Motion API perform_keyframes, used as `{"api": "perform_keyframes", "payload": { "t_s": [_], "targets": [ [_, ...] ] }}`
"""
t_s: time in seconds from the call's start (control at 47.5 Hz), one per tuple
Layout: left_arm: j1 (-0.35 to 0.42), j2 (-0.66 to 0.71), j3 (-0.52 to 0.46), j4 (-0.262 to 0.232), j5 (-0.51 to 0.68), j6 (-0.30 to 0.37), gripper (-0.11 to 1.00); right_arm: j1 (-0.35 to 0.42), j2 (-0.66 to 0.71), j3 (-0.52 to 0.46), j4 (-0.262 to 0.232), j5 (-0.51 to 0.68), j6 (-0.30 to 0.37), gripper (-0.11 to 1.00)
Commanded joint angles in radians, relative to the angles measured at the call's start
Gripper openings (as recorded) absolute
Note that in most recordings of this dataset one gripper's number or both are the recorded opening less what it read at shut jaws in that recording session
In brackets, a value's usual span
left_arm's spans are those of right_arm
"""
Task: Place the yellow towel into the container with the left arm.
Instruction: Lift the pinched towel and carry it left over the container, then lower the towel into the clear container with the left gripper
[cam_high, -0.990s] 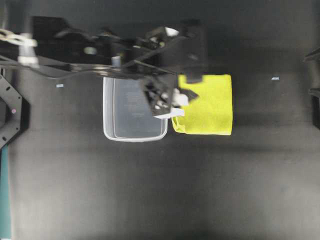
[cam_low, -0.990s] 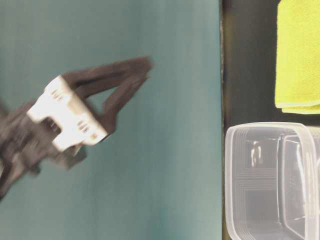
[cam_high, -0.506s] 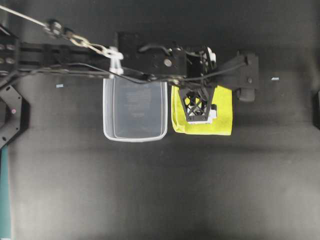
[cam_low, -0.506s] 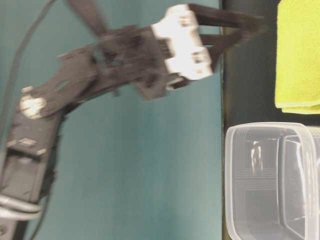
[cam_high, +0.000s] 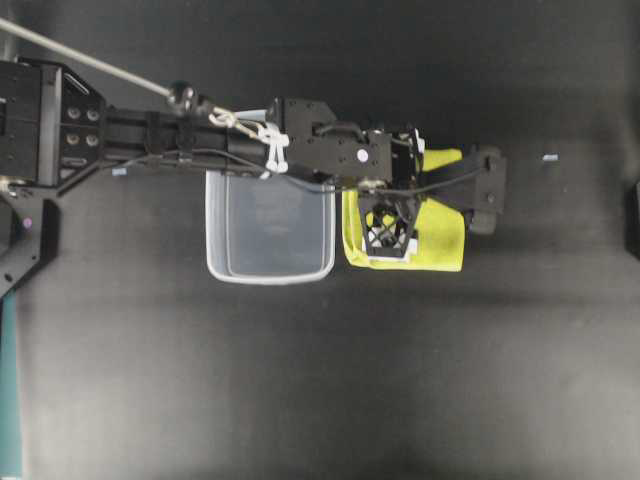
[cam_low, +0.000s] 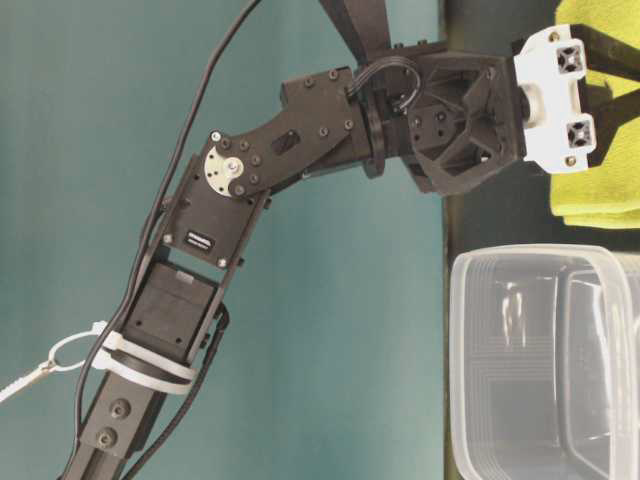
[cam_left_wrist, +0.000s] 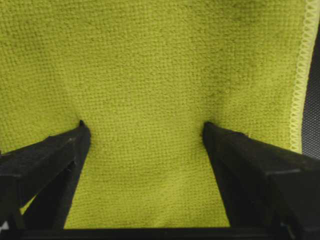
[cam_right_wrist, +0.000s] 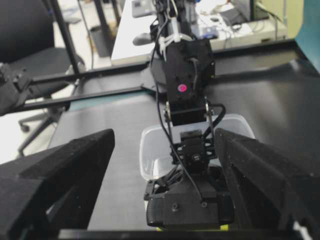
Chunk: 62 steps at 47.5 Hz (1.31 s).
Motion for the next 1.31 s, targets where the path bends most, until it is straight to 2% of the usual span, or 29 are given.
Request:
{"api": "perform_keyframes", "payload": {
  "t_s": [0.0, 0.084, 0.274, 0.358, 0.569, 0.716, 0.843, 1.011, 1.159, 1.285],
  "targets": [
    [-0.005, 0.009, 0.002, 0.005, 0.005, -0.003, 0.87, -0.002, 0.008, -0.023, -0.003, -0.005, 0.002, 0.78],
    [-0.008, 0.006, -0.008, 0.005, 0.021, -0.002, 0.74, -0.002, 0.008, -0.023, -0.003, -0.006, 0.002, 0.78],
    [-0.009, -0.029, -0.035, 0.005, 0.034, 0.002, 0.22, -0.002, 0.006, -0.023, -0.003, -0.006, 0.002, 0.78],
    [-0.008, -0.061, -0.055, 0.005, 0.048, 0.002, 0.07, -0.002, 0.005, -0.023, -0.003, -0.008, 0.002, 0.78],
    [-0.015, -0.196, -0.127, 0.005, 0.181, -0.002, 0.07, -0.003, 0.002, -0.026, -0.003, -0.014, 0.002, 0.78],
    [-0.017, -0.328, -0.101, 0.005, 0.230, -0.002, 0.07, -0.002, 0.000, -0.028, -0.002, -0.031, 0.003, 0.78],
    [-0.018, -0.430, -0.015, 0.005, 0.276, -0.003, 0.07, -0.003, 0.002, -0.026, -0.002, -0.067, 0.002, 0.78],
    [-0.017, -0.552, 0.170, 0.005, 0.357, -0.014, 0.07, -0.003, 0.005, -0.025, -0.002, -0.087, 0.002, 0.78],
    [-0.018, -0.644, 0.333, 0.005, 0.307, -0.021, 0.07, -0.002, 0.008, -0.021, -0.002, -0.087, 0.002, 0.78],
    [-0.020, -0.684, 0.408, 0.005, 0.244, -0.020, 0.07, -0.002, 0.008, -0.020, -0.002, -0.089, 0.002, 0.78]
  ]
}}
